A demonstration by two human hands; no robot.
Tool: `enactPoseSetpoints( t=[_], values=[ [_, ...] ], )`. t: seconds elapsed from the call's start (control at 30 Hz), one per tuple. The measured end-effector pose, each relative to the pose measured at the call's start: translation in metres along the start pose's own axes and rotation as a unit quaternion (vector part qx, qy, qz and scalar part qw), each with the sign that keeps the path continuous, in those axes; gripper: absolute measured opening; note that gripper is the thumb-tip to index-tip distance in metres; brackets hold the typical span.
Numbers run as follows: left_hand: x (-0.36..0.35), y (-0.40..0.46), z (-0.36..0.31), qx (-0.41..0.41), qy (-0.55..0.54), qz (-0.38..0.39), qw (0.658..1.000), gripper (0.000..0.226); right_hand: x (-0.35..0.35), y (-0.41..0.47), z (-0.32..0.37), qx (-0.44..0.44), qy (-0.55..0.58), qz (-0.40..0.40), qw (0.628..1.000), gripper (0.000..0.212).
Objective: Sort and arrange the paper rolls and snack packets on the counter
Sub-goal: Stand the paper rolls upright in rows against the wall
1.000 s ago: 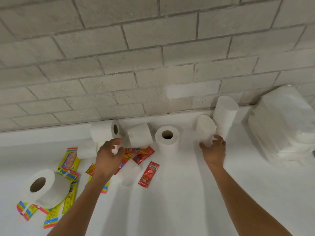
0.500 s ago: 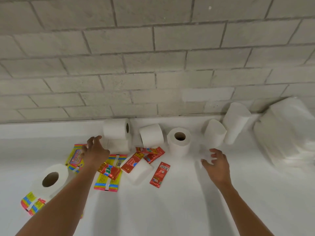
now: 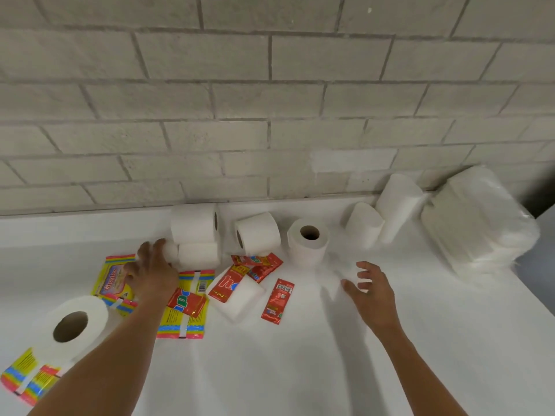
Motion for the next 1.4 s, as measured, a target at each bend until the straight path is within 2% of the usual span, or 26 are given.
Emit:
enactPoseSetpoints(
  t=[0.3, 0.5, 0.63, 0.73, 0.83, 0.93, 1.03, 1.1, 1.2, 1.3, 1.4],
  values=[
    [0.017, -0.032, 0.003, 0.006, -0.104, -0.089, 0.991, 0.052, -0.012, -0.017, 0.019, -0.006, 0.025, 0.002, 1.000, 0.047],
    [0.042, -0.073, -0.011, -0.027, -0.174, -0.170, 0.970, 0.049, -0.028, -0.024, 0.041, -0.003, 0.025, 0.033, 0.999, 0.047],
    [0.053, -0.099, -0.025, -0.028, -0.239, -0.159, 0.957, 0.050, -0.038, -0.027, 0.056, 0.005, 0.039, 0.069, 0.997, 0.046],
    [0.062, -0.120, -0.044, -0.054, -0.315, -0.148, 0.936, 0.051, -0.041, -0.029, 0.067, 0.013, 0.049, 0.098, 0.994, 0.046],
    [0.061, -0.138, -0.069, -0.077, -0.418, -0.085, 0.901, 0.055, -0.044, -0.029, 0.077, 0.016, 0.064, 0.137, 0.988, 0.048],
    [0.049, -0.157, -0.101, -0.089, -0.506, 0.040, 0.857, 0.054, -0.043, -0.029, 0.090, 0.021, 0.100, 0.190, 0.976, 0.052],
    [0.038, -0.173, -0.137, -0.121, -0.526, 0.154, 0.827, 0.050, -0.036, -0.028, 0.099, 0.030, 0.140, 0.260, 0.955, 0.062],
    [0.030, -0.182, -0.159, -0.147, -0.531, 0.214, 0.807, 0.055, -0.029, -0.029, 0.105, 0.043, 0.171, 0.295, 0.939, 0.069],
    [0.013, -0.198, -0.195, -0.188, -0.533, 0.302, 0.768, 0.051, -0.005, -0.024, 0.102, 0.060, 0.222, 0.316, 0.921, 0.067],
    [-0.004, -0.213, -0.224, -0.208, -0.502, 0.352, 0.762, 0.043, 0.019, -0.019, 0.088, 0.057, 0.238, 0.326, 0.913, 0.059],
    [-0.019, -0.223, -0.247, -0.201, -0.491, 0.372, 0.762, 0.045, 0.042, -0.006, 0.067, 0.046, 0.225, 0.305, 0.924, 0.057]
  ],
)
Point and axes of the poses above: each hand's wrist, its own y-axis towards the middle knuckle, its own x-axis out of the back of the hand, z = x × y, the point moved 7 cm from there along y, towards the middle knuckle, and after that the axes turned 5 degrees about z, right-handed, at the moved point
